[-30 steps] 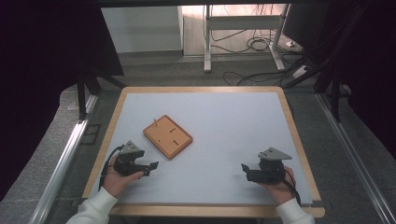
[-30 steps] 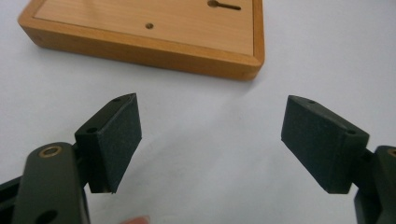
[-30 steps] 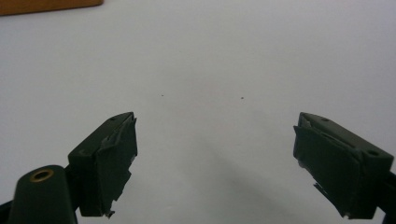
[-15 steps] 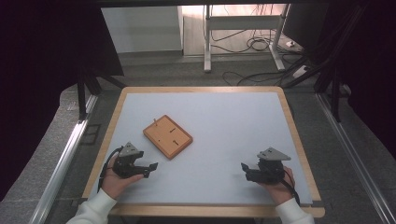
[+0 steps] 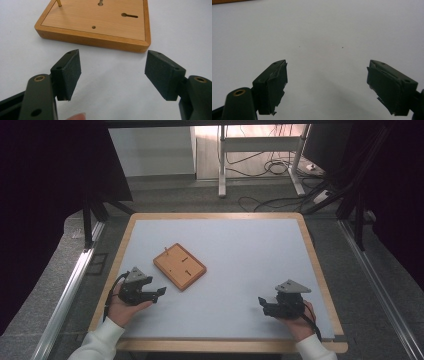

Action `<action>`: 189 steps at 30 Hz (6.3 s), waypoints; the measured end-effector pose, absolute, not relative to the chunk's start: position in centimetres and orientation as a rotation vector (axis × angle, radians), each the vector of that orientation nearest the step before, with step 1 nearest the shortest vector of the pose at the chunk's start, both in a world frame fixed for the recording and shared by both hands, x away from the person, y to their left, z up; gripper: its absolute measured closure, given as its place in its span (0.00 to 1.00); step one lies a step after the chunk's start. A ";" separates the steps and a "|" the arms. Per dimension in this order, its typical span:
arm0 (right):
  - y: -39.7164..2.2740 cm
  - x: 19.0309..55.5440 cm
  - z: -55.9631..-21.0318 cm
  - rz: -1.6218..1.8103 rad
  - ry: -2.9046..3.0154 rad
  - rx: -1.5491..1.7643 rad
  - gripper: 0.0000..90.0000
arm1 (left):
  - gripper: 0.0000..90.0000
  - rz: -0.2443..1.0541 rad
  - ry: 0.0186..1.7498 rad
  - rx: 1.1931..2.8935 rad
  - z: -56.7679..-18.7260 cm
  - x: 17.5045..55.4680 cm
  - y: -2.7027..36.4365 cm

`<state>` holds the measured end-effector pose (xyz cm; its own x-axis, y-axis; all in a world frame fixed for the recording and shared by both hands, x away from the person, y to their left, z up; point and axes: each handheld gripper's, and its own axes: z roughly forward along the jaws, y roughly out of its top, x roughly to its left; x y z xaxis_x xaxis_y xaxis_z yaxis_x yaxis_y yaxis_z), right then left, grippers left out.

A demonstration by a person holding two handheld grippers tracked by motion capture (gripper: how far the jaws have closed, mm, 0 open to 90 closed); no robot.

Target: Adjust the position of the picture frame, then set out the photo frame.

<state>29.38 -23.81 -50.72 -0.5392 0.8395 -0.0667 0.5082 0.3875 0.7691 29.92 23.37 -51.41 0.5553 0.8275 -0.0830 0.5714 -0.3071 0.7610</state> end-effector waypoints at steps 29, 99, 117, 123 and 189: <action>-24.1 29.0 -50.8 0.990 2.207 1.155 0.19 | 0.63 0.513 1.220 2.002 -51.4 41.5 23.4; -24.6 29.1 -51.0 0.976 2.191 1.173 0.20 | 0.94 0.331 0.880 2.120 -51.5 42.5 8.0; -24.6 29.1 -51.0 0.979 2.194 1.172 0.19 | 0.85 0.312 0.885 2.106 -51.3 42.1 7.6; -24.3 29.5 -50.3 1.032 2.181 1.156 0.20 | 0.43 0.338 0.893 2.071 -49.4 40.2 9.8; -23.0 28.7 -50.3 1.085 2.223 0.996 0.22 | 0.39 0.381 0.612 2.166 -50.7 40.4 9.5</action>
